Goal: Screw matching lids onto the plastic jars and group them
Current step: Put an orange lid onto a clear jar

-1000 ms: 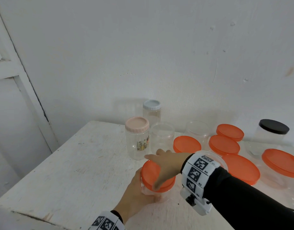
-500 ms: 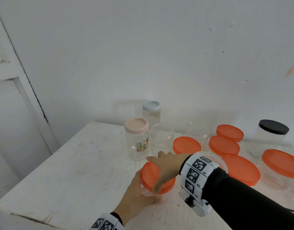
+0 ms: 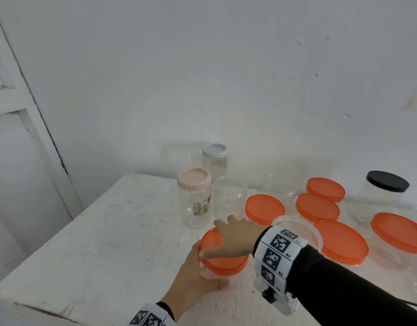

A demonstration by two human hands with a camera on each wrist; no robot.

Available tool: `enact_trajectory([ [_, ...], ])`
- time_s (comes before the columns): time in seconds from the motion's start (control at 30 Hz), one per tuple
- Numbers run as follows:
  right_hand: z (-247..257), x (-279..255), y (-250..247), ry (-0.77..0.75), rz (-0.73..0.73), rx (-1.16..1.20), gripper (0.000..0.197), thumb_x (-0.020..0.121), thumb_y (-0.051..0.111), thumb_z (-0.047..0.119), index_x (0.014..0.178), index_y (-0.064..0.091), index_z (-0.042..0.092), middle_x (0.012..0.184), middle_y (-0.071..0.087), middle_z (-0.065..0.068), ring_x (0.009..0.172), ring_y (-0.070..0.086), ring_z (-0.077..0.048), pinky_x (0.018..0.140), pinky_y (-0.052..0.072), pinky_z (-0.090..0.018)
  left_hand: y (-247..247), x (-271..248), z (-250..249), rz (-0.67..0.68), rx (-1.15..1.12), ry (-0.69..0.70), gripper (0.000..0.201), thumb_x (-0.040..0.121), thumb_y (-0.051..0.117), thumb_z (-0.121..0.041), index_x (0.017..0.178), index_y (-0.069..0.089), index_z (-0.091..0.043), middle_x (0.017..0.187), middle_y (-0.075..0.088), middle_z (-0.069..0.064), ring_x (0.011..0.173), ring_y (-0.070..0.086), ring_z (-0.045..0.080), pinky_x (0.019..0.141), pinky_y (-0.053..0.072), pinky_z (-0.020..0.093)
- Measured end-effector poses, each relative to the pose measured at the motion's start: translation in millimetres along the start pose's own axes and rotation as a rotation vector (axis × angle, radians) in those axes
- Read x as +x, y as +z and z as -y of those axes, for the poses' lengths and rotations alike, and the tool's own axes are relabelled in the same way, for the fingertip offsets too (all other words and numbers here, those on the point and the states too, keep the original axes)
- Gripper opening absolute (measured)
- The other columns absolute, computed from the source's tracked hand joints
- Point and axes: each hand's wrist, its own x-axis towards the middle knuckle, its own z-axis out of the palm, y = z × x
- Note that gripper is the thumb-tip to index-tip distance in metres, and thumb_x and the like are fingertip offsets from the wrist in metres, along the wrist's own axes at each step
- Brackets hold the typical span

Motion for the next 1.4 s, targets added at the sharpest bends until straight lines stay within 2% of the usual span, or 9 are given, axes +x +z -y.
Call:
enact_trajectory([
  [0.07,-0.8,-2.6,-5.3,-0.080,0.067,0.009,0.101,0.072,0.063,0.072,0.150,0.008,0.040,0.157,0.013,0.001,0.142,0.017,-0.031,0.107,0.030,-0.057,0.1,1.3,-0.2,-0.008,0.006,-0.021,0.120,0.051,0.091,-0.035,0.145,0.016,-0.030,0.133,0.037,-0.014,0.116,0.039,0.005,0.104,0.036,0.029],
  [0.17,-0.1,-3.7,-6.6,-0.151,0.105,-0.034,0.095,0.075,0.074,0.050,0.147,0.013,0.048,0.154,0.016,0.005,0.138,0.018,-0.029,0.103,0.035,-0.055,0.3,1.1,-2.1,-0.001,-0.013,-0.047,0.128,0.038,0.086,-0.042,0.145,0.016,-0.030,0.138,0.038,-0.009,0.120,0.039,0.009,0.111,0.036,0.039],
  [0.57,7.8,-3.5,5.2,-0.027,-0.032,-0.051,0.093,0.074,0.055,0.076,0.148,0.022,0.030,0.145,0.029,-0.008,0.129,0.033,-0.036,0.097,0.041,-0.049,1.0,1.5,4.2,-0.004,0.024,-0.013,0.113,0.045,0.088,-0.044,0.132,0.015,-0.043,0.127,0.039,-0.020,0.118,0.042,0.005,0.107,0.039,0.031],
  [0.67,5.0,-6.3,-4.9,-0.059,0.094,-0.048,0.100,0.072,0.069,0.064,0.150,0.012,0.039,0.152,0.018,-0.003,0.137,0.025,-0.033,0.102,0.036,-0.055,2.1,3.6,2.9,-0.024,0.015,-0.052,0.123,0.054,0.092,-0.029,0.146,0.012,-0.030,0.139,0.033,-0.013,0.126,0.036,0.008,0.111,0.031,0.030],
  [0.8,1.8,-6.5,-11.0,-0.140,0.142,-0.094,0.100,0.074,0.079,0.041,0.148,0.011,0.049,0.154,0.016,0.003,0.138,0.021,-0.033,0.101,0.037,-0.056,2.0,3.5,0.4,-0.022,0.032,-0.057,0.131,0.038,0.084,-0.041,0.148,0.014,-0.026,0.145,0.036,-0.005,0.130,0.039,0.015,0.112,0.036,0.040],
  [1.0,-2.2,-3.3,0.0,-0.079,0.027,-0.052,0.098,0.068,0.064,0.074,0.148,0.018,0.039,0.143,0.027,-0.004,0.131,0.031,-0.034,0.099,0.040,-0.053,1.4,2.9,5.3,-0.009,0.020,-0.029,0.129,0.034,0.084,-0.051,0.144,0.016,-0.033,0.125,0.040,-0.021,0.117,0.043,0.007,0.101,0.040,0.028],
  [1.13,3.0,-5.0,8.9,-0.021,-0.042,-0.038,0.101,0.067,0.057,0.081,0.147,0.022,0.030,0.142,0.030,-0.009,0.126,0.037,-0.035,0.095,0.041,-0.047,2.1,4.1,4.6,-0.024,0.062,-0.030,0.120,0.051,0.091,-0.040,0.144,0.015,-0.032,0.120,0.037,-0.026,0.113,0.039,0.003,0.096,0.035,0.023],
  [1.27,5.0,-9.5,-7.1,-0.043,0.132,-0.093,0.105,0.069,0.074,0.059,0.148,0.006,0.047,0.154,0.015,-0.002,0.138,0.024,-0.035,0.102,0.036,-0.058,1.8,4.0,1.7,-0.033,0.037,-0.069,0.123,0.054,0.091,-0.027,0.150,0.014,-0.023,0.148,0.035,-0.002,0.134,0.037,0.017,0.113,0.034,0.041],
  [1.4,4.9,-9.1,-13.2,-0.109,0.151,-0.123,0.097,0.075,0.077,0.041,0.147,0.012,0.051,0.152,0.019,0.000,0.136,0.028,-0.034,0.101,0.039,-0.056,1.8,5.0,1.1,-0.024,0.073,-0.068,0.126,0.054,0.091,-0.032,0.150,0.011,-0.022,0.148,0.033,-0.002,0.133,0.038,0.016,0.113,0.033,0.036],
])
